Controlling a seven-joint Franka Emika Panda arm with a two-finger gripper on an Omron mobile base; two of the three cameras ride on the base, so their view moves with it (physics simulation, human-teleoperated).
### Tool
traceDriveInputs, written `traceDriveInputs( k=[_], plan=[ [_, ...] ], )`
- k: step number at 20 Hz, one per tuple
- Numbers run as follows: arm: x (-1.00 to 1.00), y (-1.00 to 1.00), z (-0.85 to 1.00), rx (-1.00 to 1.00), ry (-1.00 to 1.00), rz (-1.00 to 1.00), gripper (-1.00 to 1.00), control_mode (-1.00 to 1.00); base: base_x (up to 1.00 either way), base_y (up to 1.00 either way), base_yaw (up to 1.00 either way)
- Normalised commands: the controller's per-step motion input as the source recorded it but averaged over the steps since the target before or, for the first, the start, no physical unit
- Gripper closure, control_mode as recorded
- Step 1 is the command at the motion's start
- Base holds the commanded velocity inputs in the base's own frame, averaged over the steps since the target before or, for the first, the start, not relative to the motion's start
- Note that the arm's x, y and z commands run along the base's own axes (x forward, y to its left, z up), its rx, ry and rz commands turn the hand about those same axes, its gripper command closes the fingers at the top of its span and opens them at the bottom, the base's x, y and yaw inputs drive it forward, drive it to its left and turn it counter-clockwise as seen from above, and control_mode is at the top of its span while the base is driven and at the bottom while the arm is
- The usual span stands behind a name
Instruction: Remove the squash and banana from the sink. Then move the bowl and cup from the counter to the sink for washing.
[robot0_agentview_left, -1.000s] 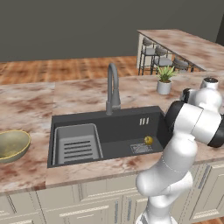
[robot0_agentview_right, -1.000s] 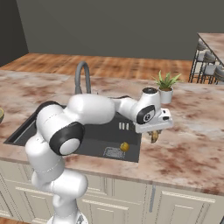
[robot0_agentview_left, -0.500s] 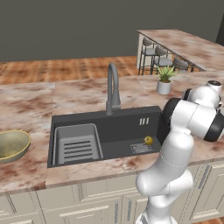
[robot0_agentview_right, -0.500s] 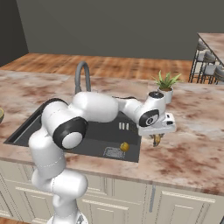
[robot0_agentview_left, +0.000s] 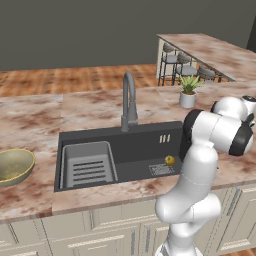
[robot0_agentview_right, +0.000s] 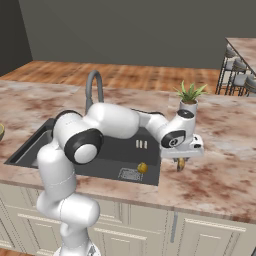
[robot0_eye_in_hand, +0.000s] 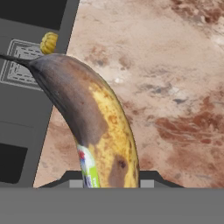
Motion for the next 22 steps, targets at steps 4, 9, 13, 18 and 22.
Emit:
traceDriveInputs(
  k=[4,9,13,18,22],
  plan=[
    [0.02,-0.08,-0.17,0.00,0.00,0.00,1.00,-1.00,0.00,0.00,0.00],
    [0.06,-0.05,-0.19,0.00,0.00,0.00,1.00,-1.00,0.00,0.00,0.00],
    [0.08,-0.01,-0.21,0.00,0.00,0.00,1.00,-1.00,0.00,0.00,0.00],
    [0.13,-0.02,-0.22,0.00,0.02,0.00,1.00,-1.00,0.00,0.00,0.00],
    [0.13,-0.07,-0.21,0.00,0.05,0.00,1.00,-1.00,0.00,0.00,0.00]
  ],
)
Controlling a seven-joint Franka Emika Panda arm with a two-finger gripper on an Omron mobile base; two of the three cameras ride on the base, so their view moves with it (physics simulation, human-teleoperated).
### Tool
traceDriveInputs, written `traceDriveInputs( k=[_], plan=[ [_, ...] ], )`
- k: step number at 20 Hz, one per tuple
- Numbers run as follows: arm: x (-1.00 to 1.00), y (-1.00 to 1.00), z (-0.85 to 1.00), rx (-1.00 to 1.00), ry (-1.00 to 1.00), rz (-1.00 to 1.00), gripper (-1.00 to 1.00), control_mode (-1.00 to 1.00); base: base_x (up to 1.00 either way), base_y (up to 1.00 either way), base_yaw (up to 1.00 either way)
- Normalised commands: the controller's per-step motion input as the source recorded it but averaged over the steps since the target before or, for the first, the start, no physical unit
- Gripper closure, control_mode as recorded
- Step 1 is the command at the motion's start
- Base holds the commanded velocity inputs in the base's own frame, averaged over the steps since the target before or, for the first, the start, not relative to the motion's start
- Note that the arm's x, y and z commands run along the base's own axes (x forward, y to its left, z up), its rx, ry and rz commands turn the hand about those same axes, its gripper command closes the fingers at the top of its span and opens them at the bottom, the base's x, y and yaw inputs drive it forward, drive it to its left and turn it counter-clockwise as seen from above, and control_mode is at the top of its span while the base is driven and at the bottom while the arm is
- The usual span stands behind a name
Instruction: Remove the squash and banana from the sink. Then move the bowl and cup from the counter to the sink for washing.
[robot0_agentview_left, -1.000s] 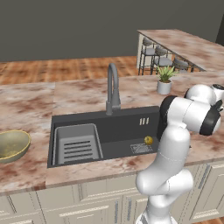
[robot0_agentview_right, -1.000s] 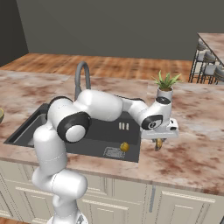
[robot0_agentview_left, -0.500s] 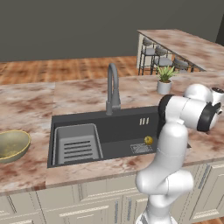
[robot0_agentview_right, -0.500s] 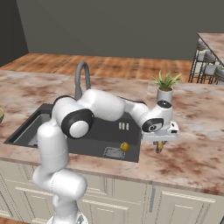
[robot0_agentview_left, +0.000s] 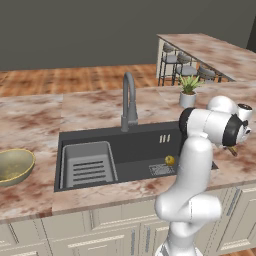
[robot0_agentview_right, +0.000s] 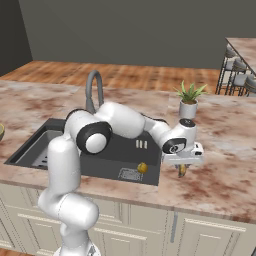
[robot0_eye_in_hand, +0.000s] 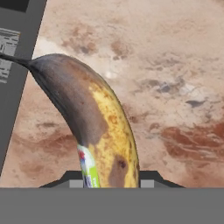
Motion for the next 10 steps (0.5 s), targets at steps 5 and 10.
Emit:
traceDriveInputs(
  k=[5,10],
  plan=[
    [0.14,-0.05,-0.22,0.00,0.07,0.00,1.00,-1.00,0.00,0.00,0.00],
    [0.11,-0.07,-0.19,0.01,0.06,0.00,1.00,-1.00,0.00,0.00,0.00]
  ],
)
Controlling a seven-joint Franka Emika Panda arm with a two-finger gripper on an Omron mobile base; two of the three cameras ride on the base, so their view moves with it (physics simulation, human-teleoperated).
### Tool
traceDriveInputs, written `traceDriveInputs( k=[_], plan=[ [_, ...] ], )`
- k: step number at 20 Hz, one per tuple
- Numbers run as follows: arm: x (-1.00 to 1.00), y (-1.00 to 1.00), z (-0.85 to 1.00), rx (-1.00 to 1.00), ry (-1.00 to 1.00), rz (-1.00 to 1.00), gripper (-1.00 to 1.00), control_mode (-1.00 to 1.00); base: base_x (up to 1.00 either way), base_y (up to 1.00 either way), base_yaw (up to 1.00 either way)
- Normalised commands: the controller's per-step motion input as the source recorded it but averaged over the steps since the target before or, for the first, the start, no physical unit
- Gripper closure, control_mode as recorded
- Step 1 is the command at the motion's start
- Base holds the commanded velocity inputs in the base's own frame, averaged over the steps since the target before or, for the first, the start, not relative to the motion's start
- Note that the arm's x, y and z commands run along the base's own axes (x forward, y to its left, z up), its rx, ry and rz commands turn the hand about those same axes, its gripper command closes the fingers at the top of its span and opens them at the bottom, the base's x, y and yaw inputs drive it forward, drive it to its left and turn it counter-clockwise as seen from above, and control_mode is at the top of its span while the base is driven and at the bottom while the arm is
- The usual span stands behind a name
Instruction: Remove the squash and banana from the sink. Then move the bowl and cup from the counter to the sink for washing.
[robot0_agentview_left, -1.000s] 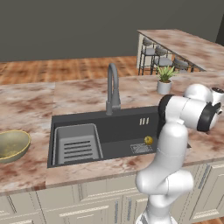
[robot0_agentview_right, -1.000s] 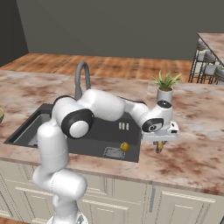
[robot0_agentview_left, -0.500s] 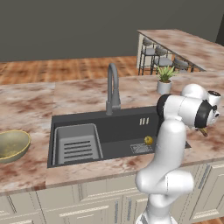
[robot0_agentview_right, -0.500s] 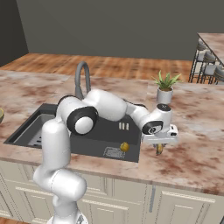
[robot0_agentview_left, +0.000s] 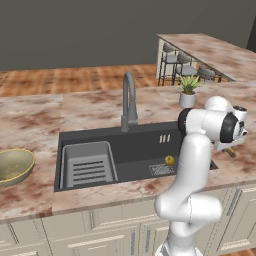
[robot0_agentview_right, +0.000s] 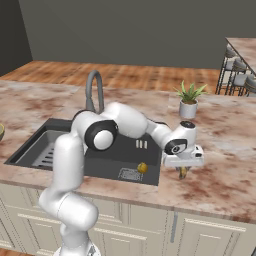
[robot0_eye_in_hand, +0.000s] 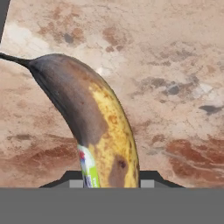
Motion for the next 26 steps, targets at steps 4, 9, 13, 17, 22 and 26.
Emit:
traceDriveInputs(
  k=[4,9,13,17,22,26],
  plan=[
    [0.08,-0.05,-0.14,0.01,0.03,0.00,1.00,-1.00,0.00,0.00,0.00],
    [0.07,-0.03,-0.14,0.00,0.01,0.00,1.00,-1.00,0.00,0.00,0.00],
    [0.03,-0.02,-0.16,0.00,0.00,0.00,1.00,-1.00,0.00,0.00,0.00],
    [0.00,-0.01,-0.16,0.00,0.00,0.00,1.00,-1.00,0.00,0.00,0.00],
    [0.00,0.00,-0.16,0.00,0.00,0.00,1.00,-1.00,0.00,0.00,0.00],
    [0.00,0.00,-0.13,0.00,0.00,0.00,1.00,-1.00,0.00,0.00,0.00]
  ],
)
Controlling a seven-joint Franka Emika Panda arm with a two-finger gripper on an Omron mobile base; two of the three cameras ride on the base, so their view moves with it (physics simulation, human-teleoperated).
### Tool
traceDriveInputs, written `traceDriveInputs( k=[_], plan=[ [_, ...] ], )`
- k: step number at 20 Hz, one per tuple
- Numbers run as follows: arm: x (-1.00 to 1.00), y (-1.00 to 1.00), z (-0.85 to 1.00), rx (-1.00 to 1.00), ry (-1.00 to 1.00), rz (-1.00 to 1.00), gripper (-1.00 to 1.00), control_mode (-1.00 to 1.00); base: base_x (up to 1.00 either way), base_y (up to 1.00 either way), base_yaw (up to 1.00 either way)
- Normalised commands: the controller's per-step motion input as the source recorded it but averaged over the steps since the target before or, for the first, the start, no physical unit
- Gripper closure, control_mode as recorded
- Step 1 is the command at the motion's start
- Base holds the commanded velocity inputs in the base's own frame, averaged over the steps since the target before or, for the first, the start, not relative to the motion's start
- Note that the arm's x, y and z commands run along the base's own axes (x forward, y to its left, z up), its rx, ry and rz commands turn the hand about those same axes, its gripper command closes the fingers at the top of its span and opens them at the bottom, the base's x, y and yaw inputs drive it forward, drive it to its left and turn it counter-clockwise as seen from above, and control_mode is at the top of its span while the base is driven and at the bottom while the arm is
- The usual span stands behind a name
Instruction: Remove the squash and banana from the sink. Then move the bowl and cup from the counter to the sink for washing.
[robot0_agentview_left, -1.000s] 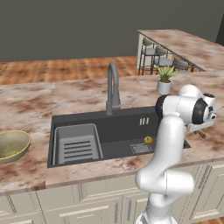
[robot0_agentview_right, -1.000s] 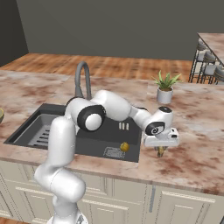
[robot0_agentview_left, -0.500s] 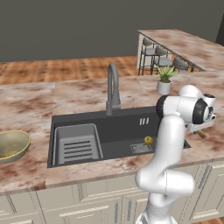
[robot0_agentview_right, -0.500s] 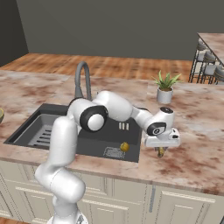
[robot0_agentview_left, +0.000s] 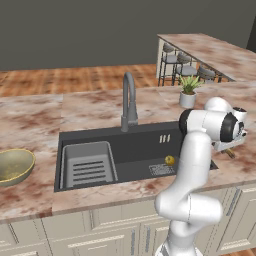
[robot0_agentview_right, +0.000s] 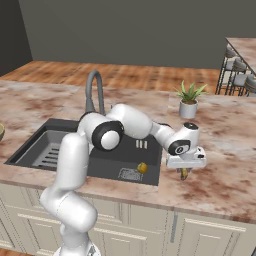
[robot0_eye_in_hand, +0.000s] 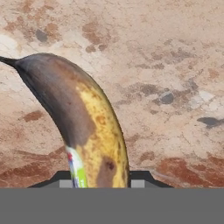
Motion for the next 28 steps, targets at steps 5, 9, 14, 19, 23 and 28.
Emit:
traceDriveInputs(
  k=[5,9,14,19,23,28],
  plan=[
    [0.00,0.00,-0.10,0.01,0.00,0.00,1.00,-1.00,0.00,0.00,0.00],
    [0.00,0.02,-0.09,0.00,0.00,0.00,-1.00,-1.00,0.00,0.00,0.00],
    [0.00,0.01,-0.04,0.00,0.00,0.00,-1.00,-1.00,0.00,0.00,0.00],
    [-0.04,0.00,0.11,0.00,-0.01,-0.02,-1.00,-1.00,0.00,0.00,0.00],
    [-0.09,0.00,0.23,0.00,-0.01,0.00,-1.00,-1.00,0.00,0.00,0.00],
    [-0.08,0.04,0.33,0.00,0.00,0.00,-1.00,-1.00,0.00,0.00,0.00]
  ],
)
